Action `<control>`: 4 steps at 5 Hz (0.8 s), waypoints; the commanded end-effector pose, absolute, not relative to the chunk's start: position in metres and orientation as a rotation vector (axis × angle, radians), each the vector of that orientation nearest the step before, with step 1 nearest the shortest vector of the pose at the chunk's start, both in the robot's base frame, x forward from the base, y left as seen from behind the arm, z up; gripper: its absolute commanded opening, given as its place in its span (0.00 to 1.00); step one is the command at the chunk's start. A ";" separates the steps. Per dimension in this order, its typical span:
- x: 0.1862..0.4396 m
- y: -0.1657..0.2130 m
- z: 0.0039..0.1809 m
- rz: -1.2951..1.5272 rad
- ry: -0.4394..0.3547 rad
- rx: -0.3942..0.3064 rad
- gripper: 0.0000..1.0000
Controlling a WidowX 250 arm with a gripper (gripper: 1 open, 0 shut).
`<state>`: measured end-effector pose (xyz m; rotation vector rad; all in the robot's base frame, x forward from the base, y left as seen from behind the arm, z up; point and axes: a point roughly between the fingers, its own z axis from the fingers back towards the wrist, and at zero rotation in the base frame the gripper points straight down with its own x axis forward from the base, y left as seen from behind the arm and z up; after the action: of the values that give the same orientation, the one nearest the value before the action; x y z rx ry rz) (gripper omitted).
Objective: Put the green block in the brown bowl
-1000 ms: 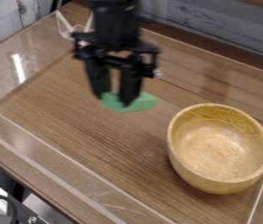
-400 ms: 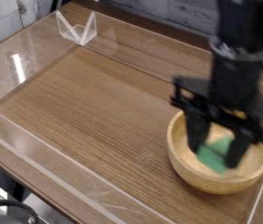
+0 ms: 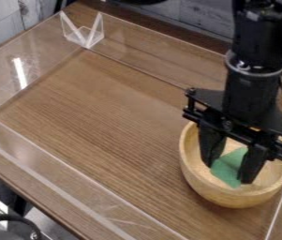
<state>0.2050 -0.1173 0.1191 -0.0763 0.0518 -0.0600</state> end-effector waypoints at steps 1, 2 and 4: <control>0.210 -0.116 0.125 -0.049 -0.001 -0.094 0.00; 0.211 -0.117 0.121 -0.050 -0.012 -0.095 0.00; 0.213 -0.119 0.115 -0.055 -0.031 -0.099 0.00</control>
<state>0.2094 -0.1178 0.1080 -0.0908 -0.0019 -0.0497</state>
